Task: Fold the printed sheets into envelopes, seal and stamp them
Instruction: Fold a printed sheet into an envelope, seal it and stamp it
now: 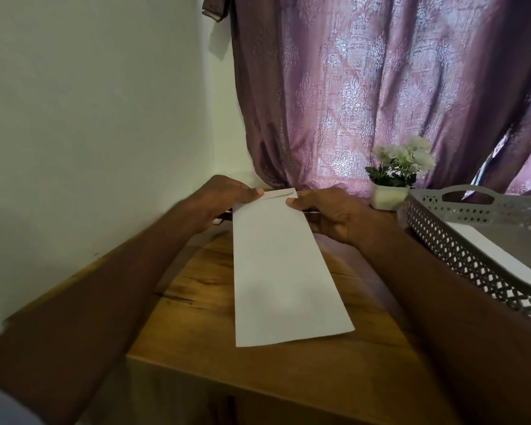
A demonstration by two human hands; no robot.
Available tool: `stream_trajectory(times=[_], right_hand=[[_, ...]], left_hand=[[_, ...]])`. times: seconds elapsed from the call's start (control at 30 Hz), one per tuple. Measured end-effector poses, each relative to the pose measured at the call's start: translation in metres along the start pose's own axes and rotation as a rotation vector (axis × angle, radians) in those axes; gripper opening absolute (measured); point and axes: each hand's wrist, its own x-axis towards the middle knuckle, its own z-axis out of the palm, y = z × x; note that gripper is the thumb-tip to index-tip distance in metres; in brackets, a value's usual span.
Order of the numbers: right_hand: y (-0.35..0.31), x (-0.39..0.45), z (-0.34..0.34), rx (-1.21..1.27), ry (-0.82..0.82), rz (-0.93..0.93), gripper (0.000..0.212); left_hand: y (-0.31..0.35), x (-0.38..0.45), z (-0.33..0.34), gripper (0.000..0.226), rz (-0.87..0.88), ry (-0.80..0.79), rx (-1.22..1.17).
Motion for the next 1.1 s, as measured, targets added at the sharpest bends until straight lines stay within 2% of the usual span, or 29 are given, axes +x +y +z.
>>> stream_trajectory(times=[0.1, 0.23, 0.3, 0.43, 0.53, 0.67, 0.73, 0.83, 0.93, 1.0, 1.1], right_hand=[[0.001, 0.001, 0.0, -0.029, -0.037, -0.013, 0.02], [0.002, 0.0, 0.002, -0.055, -0.044, -0.005, 0.032], [0.0, -0.004, 0.0, -0.095, -0.083, 0.064, 0.037], [-0.006, -0.017, -0.004, -0.265, -0.228, 0.225, 0.051], [-0.011, -0.026, -0.005, -0.282, -0.245, 0.253, 0.057], [-0.018, -0.038, -0.007, -0.365, -0.26, 0.282, 0.059], [-0.025, -0.044, -0.008, -0.454, -0.217, 0.27, 0.061], [-0.049, -0.057, -0.007, -0.675, -0.023, 0.114, 0.047], [-0.075, -0.072, -0.005, -0.866, 0.15, -0.159, 0.029], [-0.085, -0.082, -0.001, -0.94, 0.19, -0.363, 0.027], [-0.079, -0.099, 0.009, -1.195, 0.228, -0.604, 0.029]], left_hand=[[0.0, -0.002, -0.002, 0.05, 0.08, -0.07, 0.109], [-0.003, -0.004, -0.002, 0.041, 0.089, -0.104, 0.06], [-0.006, -0.003, -0.005, 0.036, 0.075, -0.094, -0.013], [-0.01, 0.002, -0.006, 0.042, 0.019, 0.043, -0.093], [-0.012, 0.007, -0.002, 0.041, 0.025, 0.156, -0.026], [-0.011, 0.007, -0.003, 0.034, 0.063, 0.227, -0.2], [-0.011, 0.003, -0.005, 0.028, 0.105, 0.251, -0.253], [-0.003, -0.005, -0.01, 0.027, 0.215, 0.29, -0.315], [0.004, -0.015, -0.022, 0.013, 0.315, 0.323, -0.39], [0.002, -0.028, -0.031, 0.01, 0.38, 0.325, -0.344], [-0.012, -0.054, -0.042, 0.014, 0.442, 0.31, -0.208]])
